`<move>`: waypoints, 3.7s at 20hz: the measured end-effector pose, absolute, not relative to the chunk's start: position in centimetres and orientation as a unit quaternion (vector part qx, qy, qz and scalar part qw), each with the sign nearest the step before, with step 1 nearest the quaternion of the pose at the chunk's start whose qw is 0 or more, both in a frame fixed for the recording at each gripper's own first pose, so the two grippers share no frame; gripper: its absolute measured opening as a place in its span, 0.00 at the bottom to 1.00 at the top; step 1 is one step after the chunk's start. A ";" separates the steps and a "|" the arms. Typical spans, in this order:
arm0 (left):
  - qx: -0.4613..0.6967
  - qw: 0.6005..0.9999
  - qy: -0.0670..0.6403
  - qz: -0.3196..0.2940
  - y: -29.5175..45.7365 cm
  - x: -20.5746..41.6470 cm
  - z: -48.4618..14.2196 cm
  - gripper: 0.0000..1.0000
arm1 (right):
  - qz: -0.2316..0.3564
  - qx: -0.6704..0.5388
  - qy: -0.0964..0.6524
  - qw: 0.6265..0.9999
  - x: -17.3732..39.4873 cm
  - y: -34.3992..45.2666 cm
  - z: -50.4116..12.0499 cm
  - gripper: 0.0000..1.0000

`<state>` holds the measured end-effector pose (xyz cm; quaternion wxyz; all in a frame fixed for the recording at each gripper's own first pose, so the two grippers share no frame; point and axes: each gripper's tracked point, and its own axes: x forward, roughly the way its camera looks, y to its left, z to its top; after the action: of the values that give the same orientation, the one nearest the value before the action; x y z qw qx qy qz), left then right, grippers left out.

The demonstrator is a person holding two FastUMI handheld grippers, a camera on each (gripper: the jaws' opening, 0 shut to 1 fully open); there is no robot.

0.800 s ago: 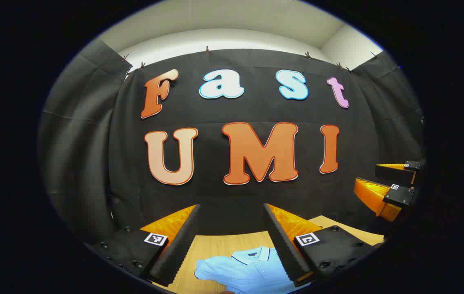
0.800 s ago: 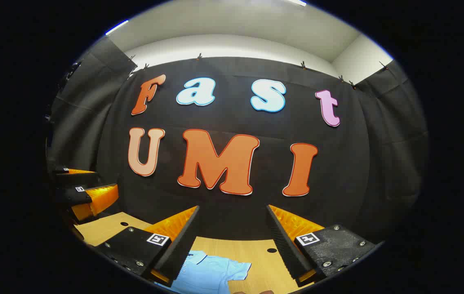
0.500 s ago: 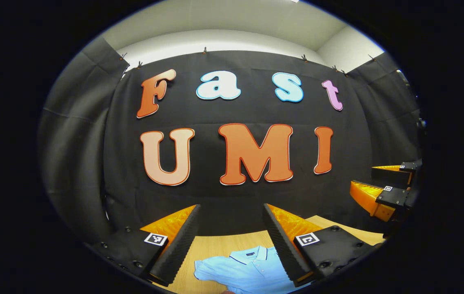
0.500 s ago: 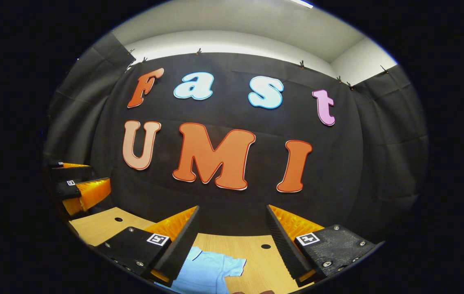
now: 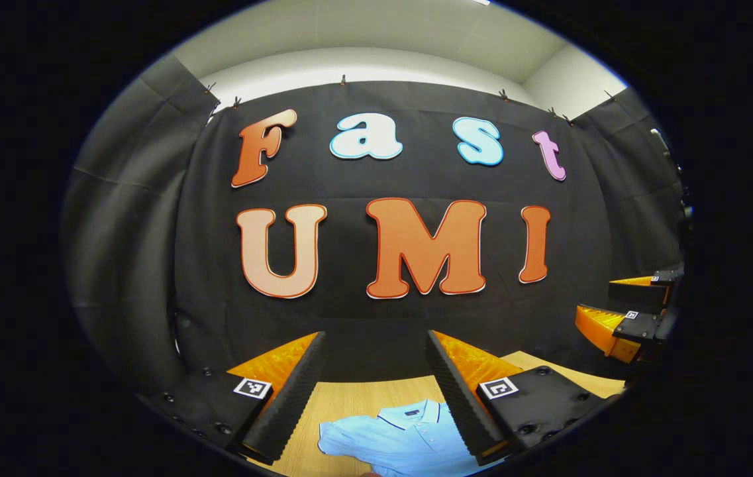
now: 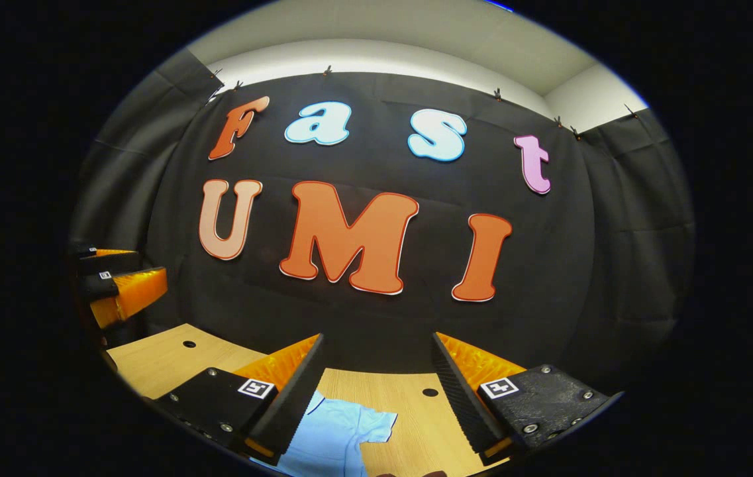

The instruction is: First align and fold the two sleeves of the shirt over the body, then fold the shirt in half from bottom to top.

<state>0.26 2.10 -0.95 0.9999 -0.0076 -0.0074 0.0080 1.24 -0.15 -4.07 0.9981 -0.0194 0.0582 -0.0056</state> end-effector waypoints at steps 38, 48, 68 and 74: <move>0.085 0.976 0.107 0.170 1.5 3.3 -5.6 1.00 | 0.081 0.022 0.580 0.811 12.8 -4.6 -44.3 0.86; 0.095 0.969 0.133 0.183 1.1 3.6 -6.8 1.00 | 0.083 0.027 0.649 0.756 10.8 -2.3 -48.7 0.63; 0.079 0.966 0.147 0.197 1.2 2.4 -8.2 0.99 | 0.166 0.214 0.591 0.760 16.9 7.8 -39.8 0.05; 0.070 0.959 0.173 0.214 3.4 2.3 -10.0 0.99 | 0.200 0.222 0.597 0.744 16.2 12.4 -39.2 0.05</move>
<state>2.29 3.37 -9.97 0.9590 0.0697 0.1728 0.2135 16.16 12.41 -39.16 0.7443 0.2220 0.5974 0.1996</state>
